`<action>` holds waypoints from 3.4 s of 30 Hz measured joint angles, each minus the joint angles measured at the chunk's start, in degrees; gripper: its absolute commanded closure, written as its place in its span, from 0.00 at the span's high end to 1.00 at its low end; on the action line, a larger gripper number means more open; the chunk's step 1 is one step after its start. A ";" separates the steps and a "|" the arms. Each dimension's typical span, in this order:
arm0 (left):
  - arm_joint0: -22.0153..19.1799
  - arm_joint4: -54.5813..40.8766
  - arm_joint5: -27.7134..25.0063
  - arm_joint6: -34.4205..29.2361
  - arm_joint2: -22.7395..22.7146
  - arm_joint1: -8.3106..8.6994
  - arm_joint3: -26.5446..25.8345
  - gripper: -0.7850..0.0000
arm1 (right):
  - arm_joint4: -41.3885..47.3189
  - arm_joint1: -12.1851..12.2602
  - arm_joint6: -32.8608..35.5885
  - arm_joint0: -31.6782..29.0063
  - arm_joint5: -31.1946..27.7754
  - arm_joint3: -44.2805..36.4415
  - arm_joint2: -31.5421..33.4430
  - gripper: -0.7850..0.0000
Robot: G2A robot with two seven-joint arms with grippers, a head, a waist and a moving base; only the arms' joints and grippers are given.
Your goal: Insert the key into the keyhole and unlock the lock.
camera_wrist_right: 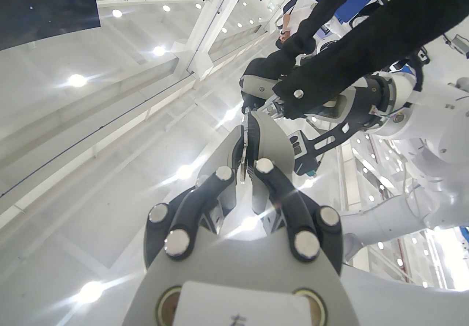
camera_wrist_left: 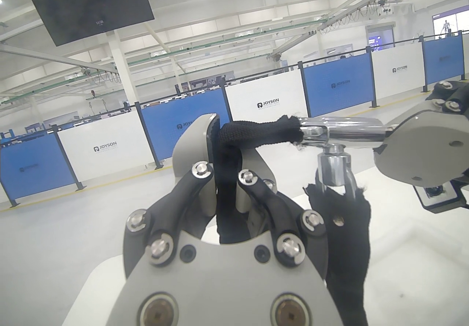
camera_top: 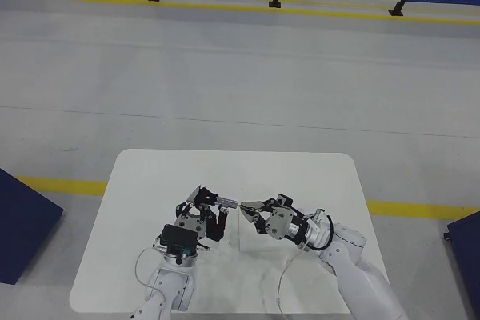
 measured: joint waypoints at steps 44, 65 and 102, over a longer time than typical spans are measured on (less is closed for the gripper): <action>0.49 -1.85 0.03 -3.39 -2.21 -0.11 -3.22 0.00 | -7.42 0.91 -0.41 -2.17 -4.51 -3.58 1.62 1.00; -17.81 6.51 -7.01 -3.85 -6.62 0.72 0.71 0.00 | -22.71 2.19 7.98 -8.18 -24.12 -3.04 6.15 1.00; -17.07 11.00 -4.46 -16.63 -4.43 0.70 31.05 0.00 | -22.71 2.19 7.98 -8.18 -24.12 -3.04 6.15 1.00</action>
